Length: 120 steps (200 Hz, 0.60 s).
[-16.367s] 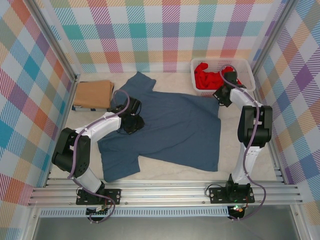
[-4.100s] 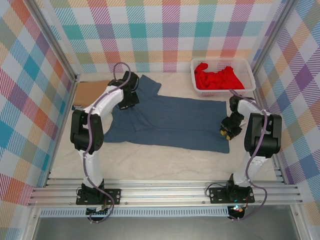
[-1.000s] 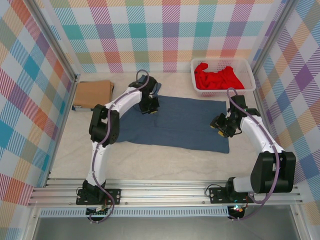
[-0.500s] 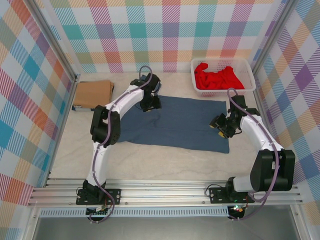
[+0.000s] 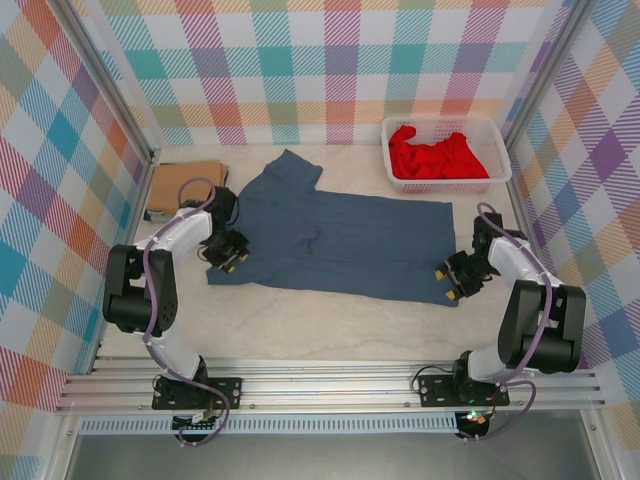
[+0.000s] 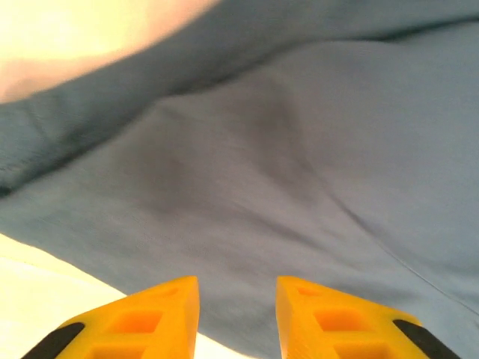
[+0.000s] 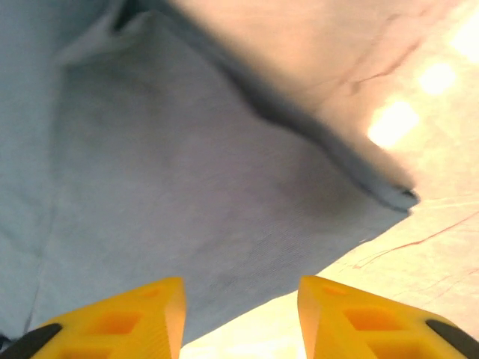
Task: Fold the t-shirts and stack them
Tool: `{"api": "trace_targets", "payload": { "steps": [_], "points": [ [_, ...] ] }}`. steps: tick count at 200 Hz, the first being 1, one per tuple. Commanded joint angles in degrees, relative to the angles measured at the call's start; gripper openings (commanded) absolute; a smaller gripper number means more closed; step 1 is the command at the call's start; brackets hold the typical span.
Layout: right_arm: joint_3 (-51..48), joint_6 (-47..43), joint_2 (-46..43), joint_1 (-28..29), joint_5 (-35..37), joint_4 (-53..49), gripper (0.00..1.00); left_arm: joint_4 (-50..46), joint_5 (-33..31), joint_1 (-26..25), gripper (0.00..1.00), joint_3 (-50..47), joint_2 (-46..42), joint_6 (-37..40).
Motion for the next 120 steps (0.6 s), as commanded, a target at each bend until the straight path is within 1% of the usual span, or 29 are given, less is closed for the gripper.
{"api": "trace_targets", "payload": {
  "steps": [1,29,47,54,80,97,120],
  "points": [
    [0.62,2.28,3.17,-1.00,-1.23,0.37,0.41,7.07,2.05,0.67,0.30,0.29,2.38,-2.40],
    [0.97,1.73,6.36,-1.96,2.09,-0.29,0.40,6.38,-2.78,1.17,0.23,3.42,8.43,0.82],
    [2.68,0.90,9.38,-3.03,5.62,-3.40,0.40,3.01,-10.52,1.50,0.20,4.90,10.14,3.90],
    [3.18,0.58,10.67,-3.32,6.65,-4.38,0.40,2.25,-12.39,1.75,0.19,4.91,10.45,5.10],
    [4.05,-0.13,13.78,-3.47,6.49,-5.56,0.40,1.29,-12.37,1.86,0.19,2.98,10.42,7.54],
    [3.75,0.26,13.55,-3.42,7.21,-5.88,0.41,1.71,-12.89,1.65,0.19,-0.43,7.70,7.35],
    [3.97,0.13,13.86,-3.47,8.24,-7.70,0.42,1.03,-11.87,0.82,0.20,-3.86,4.59,6.57]
  ]
}}
